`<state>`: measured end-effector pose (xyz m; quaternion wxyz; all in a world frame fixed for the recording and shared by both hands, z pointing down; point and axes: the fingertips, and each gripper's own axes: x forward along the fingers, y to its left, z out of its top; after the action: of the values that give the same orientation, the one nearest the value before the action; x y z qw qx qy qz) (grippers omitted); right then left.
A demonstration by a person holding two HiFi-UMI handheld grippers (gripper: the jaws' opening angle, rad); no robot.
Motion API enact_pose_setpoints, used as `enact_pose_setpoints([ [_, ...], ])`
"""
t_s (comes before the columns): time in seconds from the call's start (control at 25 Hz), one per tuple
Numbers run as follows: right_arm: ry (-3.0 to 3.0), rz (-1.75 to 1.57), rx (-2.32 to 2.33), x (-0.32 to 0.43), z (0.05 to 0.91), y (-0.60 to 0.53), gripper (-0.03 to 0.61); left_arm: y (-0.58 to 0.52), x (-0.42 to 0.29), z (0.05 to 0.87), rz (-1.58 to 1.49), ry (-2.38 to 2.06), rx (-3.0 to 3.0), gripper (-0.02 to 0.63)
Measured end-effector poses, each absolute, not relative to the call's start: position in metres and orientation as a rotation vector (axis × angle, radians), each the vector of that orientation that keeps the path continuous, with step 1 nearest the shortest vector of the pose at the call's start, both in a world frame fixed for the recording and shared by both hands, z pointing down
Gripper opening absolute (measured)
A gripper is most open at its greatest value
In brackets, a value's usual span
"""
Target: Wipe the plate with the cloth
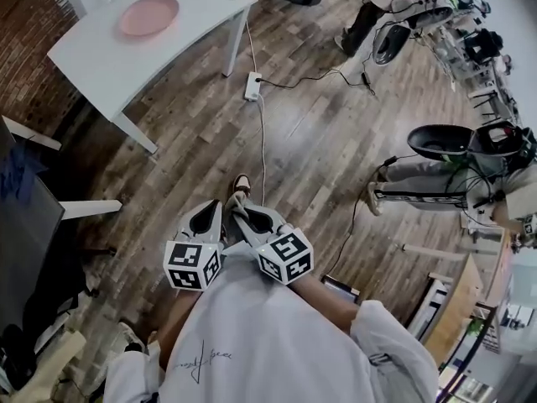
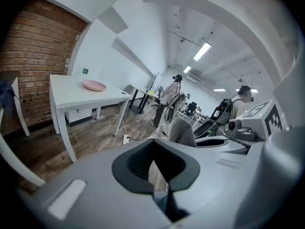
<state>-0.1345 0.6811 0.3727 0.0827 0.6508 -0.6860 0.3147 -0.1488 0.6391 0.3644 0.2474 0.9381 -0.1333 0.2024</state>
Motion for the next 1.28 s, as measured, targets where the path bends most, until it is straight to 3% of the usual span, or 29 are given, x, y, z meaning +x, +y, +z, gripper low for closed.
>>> enact_pose_setpoints([
  [1.28,-2.246,1.097,1.647,0.069,0.372,0.497,0.037,0.452,0.007,0.344,0.674,-0.795,2.615,0.011],
])
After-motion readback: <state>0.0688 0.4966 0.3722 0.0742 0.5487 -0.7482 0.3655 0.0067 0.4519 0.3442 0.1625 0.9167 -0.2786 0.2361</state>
